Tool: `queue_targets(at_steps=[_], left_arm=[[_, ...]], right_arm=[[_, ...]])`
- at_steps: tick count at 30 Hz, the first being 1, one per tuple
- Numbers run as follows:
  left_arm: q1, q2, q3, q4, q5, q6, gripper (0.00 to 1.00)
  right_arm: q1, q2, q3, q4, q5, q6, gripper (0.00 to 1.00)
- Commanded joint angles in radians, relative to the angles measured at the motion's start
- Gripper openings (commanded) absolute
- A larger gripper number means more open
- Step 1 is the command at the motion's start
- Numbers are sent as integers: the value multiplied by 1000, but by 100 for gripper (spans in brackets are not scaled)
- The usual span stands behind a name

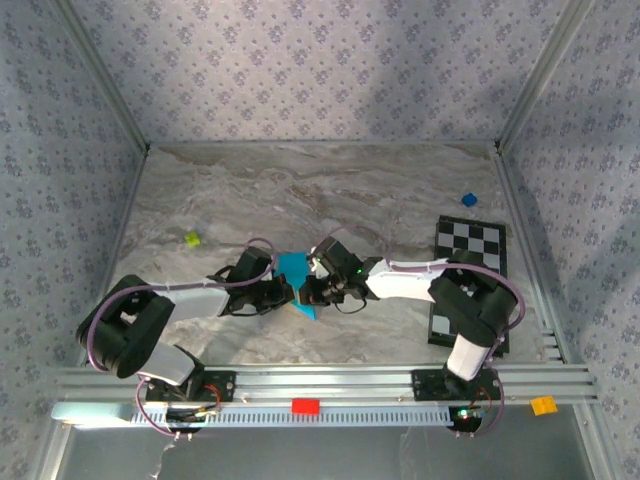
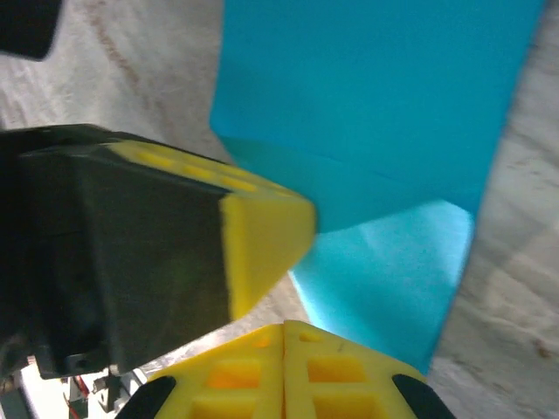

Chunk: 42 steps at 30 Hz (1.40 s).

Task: Fold a paper plane with a square sheet of paper (pick it up from the middle)
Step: Third fold the triangle at the center of the table.

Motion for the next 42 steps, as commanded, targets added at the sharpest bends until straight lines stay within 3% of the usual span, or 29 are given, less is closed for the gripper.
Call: queue_targets(at_steps=[1, 11, 15, 24, 35, 42], left_arm=[[-3, 36, -13, -52, -21, 21, 0], [2, -13, 1, 24, 58, -3, 0], [3, -70, 25, -44, 23, 13, 3], [17, -70, -31, -31, -37, -18, 4], [135, -14, -83, 18, -23, -4, 0], [203, -10, -49, -42, 7, 44, 0]], right_arm=[[13, 22, 33, -26, -9, -20, 7], [8, 95, -49, -7, 45, 61, 4], [11, 97, -77, 25, 42, 92, 3], [13, 99, -75, 33, 43, 101, 2], [10, 123, -86, 13, 53, 107, 0], [15, 130, -99, 25, 53, 118, 0]])
